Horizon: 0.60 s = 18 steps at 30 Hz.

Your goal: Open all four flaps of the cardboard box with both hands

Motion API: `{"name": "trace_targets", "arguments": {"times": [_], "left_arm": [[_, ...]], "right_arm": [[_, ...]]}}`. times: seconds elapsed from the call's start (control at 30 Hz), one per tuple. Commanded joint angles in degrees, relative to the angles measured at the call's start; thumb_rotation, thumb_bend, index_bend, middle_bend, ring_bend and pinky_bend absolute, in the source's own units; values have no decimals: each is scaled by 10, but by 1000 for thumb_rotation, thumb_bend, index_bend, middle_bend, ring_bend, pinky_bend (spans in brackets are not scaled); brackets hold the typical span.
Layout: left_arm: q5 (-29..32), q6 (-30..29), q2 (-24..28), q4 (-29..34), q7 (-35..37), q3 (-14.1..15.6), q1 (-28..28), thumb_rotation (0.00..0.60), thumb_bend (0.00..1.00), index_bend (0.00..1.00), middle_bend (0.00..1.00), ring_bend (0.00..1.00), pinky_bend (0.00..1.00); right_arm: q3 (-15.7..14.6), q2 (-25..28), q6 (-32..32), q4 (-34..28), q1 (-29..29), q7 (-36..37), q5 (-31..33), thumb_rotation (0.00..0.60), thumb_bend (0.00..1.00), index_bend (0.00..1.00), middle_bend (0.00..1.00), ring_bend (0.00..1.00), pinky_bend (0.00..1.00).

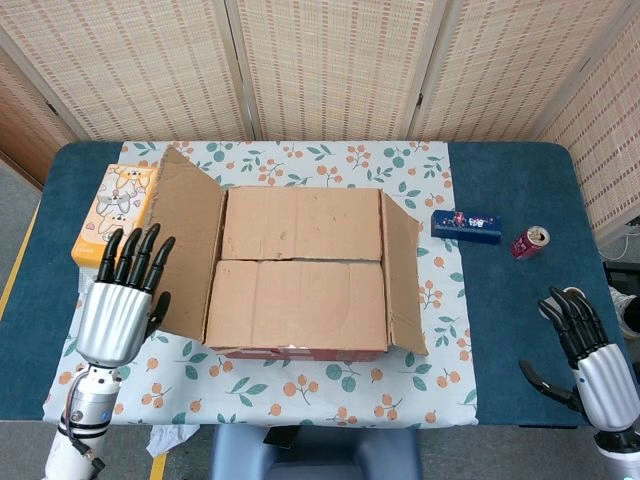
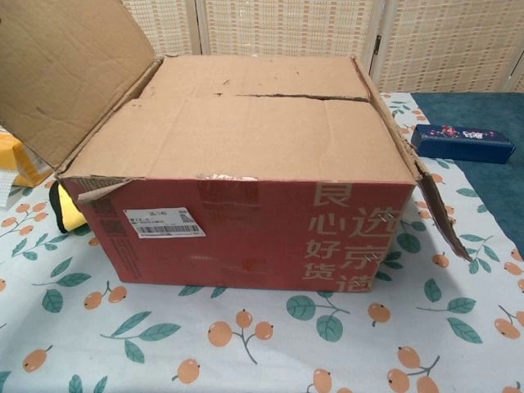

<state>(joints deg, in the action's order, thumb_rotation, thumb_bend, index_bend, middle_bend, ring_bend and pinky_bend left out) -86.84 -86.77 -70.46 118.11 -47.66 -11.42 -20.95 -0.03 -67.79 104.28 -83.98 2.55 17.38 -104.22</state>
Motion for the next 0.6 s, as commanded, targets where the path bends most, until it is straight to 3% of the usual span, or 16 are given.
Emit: {"name": "trace_targets", "arguments": {"times": [0.03, 0.2, 0.33, 0.47, 0.6], "left_arm": [[33, 3, 31, -56, 86, 10, 23, 600, 455, 0, 0, 0, 0], [23, 8, 52, -100, 166, 24, 36, 600, 455, 0, 0, 0, 0], [-24, 35, 86, -112, 240, 68, 45, 600, 453, 0, 0, 0, 0], [-62, 13, 87, -138, 277, 102, 73, 600, 450, 0, 0, 0, 0], [-101, -21, 76, -163, 327, 127, 98, 600, 449, 0, 0, 0, 0]], "right_arm": [[-3, -4, 0, -1, 1, -14, -9, 600, 348, 0, 0, 0, 0], [-2, -11, -23, -9, 12, -29, -9, 600, 348, 0, 0, 0, 0], [13, -6, -63, -34, 44, -79, -21, 600, 348, 0, 0, 0, 0], [36, 27, -143, -108, 95, -132, -13, 600, 348, 0, 0, 0, 0], [73, 46, -229, -187, 143, -253, 19, 600, 348, 0, 0, 0, 0]]}}
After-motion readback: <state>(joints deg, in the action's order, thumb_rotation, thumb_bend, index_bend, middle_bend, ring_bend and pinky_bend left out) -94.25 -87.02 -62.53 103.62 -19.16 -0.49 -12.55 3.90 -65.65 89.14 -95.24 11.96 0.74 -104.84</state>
